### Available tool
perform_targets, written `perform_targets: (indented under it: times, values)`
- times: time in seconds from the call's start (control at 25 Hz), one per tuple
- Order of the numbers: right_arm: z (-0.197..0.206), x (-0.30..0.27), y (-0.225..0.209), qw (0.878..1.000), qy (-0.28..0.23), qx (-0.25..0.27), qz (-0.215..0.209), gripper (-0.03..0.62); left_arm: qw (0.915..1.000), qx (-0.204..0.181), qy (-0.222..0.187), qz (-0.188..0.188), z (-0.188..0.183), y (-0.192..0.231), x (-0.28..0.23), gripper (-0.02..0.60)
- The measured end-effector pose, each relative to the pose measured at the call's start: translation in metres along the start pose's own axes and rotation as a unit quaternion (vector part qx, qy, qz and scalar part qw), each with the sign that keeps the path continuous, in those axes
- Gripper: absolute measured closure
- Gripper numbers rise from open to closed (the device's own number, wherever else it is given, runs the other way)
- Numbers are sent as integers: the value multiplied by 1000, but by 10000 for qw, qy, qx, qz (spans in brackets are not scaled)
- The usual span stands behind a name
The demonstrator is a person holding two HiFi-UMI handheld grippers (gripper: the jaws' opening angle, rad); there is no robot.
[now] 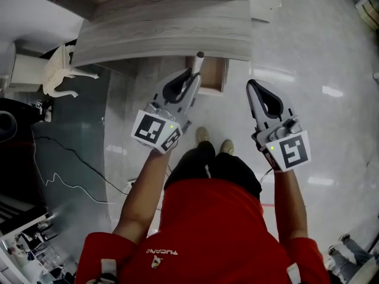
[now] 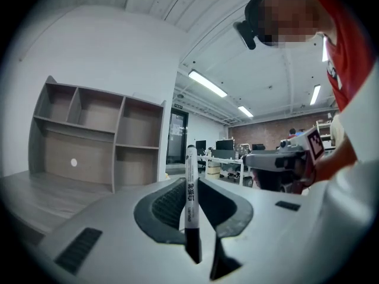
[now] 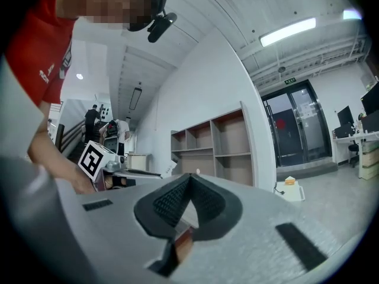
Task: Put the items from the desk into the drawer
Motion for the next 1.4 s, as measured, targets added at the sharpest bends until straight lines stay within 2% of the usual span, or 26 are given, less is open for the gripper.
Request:
perform_targets:
  times: [0.12,0.28,0.56,0.68,0.96,1.2,1.4]
  values:
    - [13,2,2,9999,108,-67,95,589,9996,-73,230,122,30,2,0,522]
    - [27,-1,4,9994,219,-109,260,589,9962,-169,810,261,78,10,-4,522]
    - [64,-15,1,9971,528,-207,517,590,9789,-475,1938,434,177,39,-13,522]
    - [76,-18,2,9957,671,-243,585,589,9685,-490,2399,465,214,49,-18,522]
    - [98,-17,-3,9914,1028,-269,768,589,9351,-658,3432,590,305,75,-38,522]
    - [112,-2,-12,9858,1326,-278,992,589,9151,-759,3905,658,357,91,-57,522]
    - [122,6,-21,9824,1400,-352,1188,589,8990,-978,4218,659,385,98,-67,522]
Point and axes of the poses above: the fingertips, and each gripper's own axes: x backward along the fingers, y to its left, z out of its underside, the point moved 1 cm from there along x, backward along the fingers, and after that the axes turned 7 degrees about -y, right-handed, at the moved point
